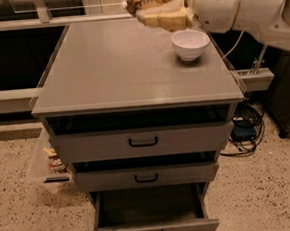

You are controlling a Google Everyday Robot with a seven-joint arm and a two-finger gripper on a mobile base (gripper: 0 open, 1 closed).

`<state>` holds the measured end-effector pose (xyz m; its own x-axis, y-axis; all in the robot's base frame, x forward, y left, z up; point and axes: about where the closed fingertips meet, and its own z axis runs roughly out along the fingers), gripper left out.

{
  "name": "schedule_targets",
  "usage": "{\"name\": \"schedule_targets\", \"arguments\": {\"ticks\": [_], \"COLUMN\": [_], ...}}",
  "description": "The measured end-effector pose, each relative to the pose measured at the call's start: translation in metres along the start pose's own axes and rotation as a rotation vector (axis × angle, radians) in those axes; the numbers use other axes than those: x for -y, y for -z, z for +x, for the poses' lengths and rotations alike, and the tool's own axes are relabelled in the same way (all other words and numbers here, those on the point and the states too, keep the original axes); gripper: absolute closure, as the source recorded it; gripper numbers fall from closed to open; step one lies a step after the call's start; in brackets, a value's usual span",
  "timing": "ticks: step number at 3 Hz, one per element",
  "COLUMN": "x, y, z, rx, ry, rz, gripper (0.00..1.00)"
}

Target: Place orange can into bottom drawer

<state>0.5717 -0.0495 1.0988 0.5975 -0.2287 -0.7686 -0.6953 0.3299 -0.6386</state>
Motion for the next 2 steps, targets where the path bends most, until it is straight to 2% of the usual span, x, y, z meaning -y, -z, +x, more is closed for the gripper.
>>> {"name": "schedule_targets", "arguments": {"ticks": [1,2], "x": [-0.044,-0.117], "y": [0.021,0.016], "z": [0.042,0.108], "rx": [-0.007,-0.050], "ry": [-0.139,-0.298], "rz": [0.060,0.027], "gripper": [1.00,1.00]}}
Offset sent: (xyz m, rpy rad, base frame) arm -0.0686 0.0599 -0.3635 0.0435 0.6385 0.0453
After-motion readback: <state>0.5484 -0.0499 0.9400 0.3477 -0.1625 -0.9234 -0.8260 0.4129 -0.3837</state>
